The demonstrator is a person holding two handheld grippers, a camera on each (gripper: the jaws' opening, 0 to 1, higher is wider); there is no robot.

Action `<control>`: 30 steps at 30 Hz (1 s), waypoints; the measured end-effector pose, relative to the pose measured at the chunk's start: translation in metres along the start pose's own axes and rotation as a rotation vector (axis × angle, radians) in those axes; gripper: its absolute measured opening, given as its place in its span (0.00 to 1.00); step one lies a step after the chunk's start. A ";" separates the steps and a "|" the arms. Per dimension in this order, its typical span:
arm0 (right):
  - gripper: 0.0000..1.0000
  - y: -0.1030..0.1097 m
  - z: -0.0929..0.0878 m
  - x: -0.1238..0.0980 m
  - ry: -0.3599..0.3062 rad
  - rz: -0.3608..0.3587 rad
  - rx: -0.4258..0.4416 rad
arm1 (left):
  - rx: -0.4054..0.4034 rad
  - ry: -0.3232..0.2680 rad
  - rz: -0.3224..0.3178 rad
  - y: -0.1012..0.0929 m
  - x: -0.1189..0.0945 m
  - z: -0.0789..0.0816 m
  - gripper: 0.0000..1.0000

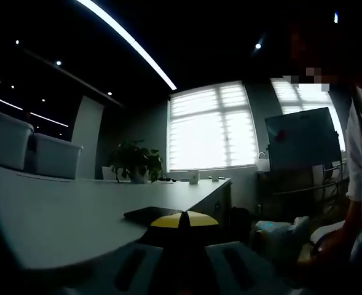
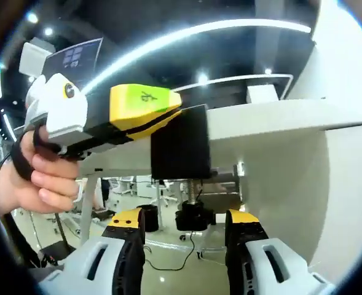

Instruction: Clamp the fixed fixture on the desktop, loosen the retaining clip, secure it to the edge of the desk, and tighten the retaining clip.

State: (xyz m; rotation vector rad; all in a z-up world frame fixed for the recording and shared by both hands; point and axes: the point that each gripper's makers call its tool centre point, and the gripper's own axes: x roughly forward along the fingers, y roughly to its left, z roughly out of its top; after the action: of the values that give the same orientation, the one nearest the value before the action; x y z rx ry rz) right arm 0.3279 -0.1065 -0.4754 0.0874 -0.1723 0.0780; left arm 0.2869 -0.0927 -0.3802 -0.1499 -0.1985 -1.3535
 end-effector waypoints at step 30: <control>0.25 0.013 -0.007 0.015 -0.015 0.338 0.031 | -0.009 -0.017 0.012 0.000 0.001 -0.001 0.01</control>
State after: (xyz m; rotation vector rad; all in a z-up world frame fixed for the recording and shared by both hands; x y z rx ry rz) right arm 0.3431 -0.0920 -0.4782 0.0891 -0.1995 0.4171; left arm 0.2870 -0.0942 -0.3811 -0.1702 -0.2050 -1.3415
